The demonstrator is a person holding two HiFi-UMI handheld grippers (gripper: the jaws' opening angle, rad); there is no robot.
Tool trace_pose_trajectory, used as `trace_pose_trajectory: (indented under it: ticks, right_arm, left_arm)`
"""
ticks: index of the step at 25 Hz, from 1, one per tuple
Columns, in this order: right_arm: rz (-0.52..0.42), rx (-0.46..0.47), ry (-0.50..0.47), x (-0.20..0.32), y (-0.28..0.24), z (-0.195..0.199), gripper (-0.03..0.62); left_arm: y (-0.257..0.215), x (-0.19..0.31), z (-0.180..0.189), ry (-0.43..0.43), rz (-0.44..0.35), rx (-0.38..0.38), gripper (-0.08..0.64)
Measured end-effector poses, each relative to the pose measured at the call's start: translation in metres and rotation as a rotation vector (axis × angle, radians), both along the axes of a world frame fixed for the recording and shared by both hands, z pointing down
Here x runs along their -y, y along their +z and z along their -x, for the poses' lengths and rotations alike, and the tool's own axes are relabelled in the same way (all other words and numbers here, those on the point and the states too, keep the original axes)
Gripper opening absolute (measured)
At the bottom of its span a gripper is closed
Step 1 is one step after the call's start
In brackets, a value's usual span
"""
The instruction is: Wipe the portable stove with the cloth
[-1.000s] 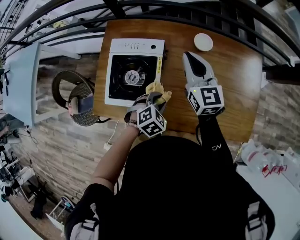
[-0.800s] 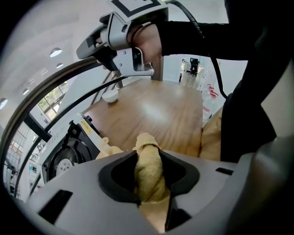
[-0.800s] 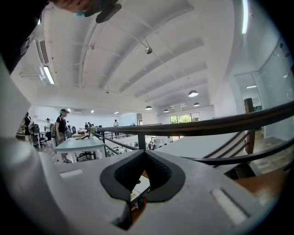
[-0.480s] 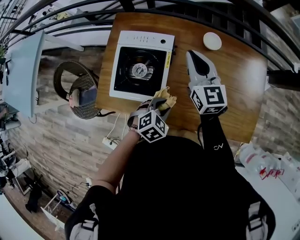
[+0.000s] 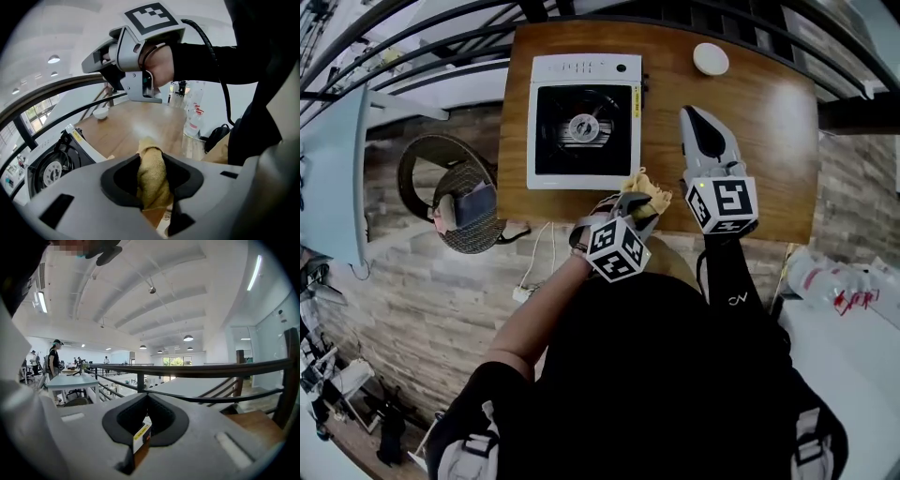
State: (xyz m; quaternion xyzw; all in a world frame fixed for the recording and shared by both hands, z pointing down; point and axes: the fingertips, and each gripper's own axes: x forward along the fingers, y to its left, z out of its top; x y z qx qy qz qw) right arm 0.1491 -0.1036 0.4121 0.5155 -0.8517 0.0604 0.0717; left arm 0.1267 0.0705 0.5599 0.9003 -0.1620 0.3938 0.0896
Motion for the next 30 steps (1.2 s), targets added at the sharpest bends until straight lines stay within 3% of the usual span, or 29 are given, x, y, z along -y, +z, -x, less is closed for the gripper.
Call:
trace_pose_trajectory:
  ticks: [6, 11, 19, 30]
  right_arm:
    - [-0.004, -0.058, 0.063, -0.052, 0.0, 0.014, 0.002]
    - [-0.007, -0.084, 0.062, -0.08, -0.002, 0.031, 0.002]
    - [-0.002, -0.091, -0.015, -0.081, 0.006, 0.071, 0.002]
    - [-0.013, -0.064, -0.162, -0.075, 0.006, 0.138, 0.002]
  left_arm:
    - [0.02, -0.022, 0.012, 0.054, 0.013, -0.028, 0.127]
    - [0.033, -0.016, 0.04, -0.006, 0.01, -0.015, 0.127]
    - [0.039, 0.007, 0.12, -0.222, 0.0, 0.005, 0.127]
    - [0.037, 0.018, 0.263, -0.613, 0.001, 0.059, 0.127]
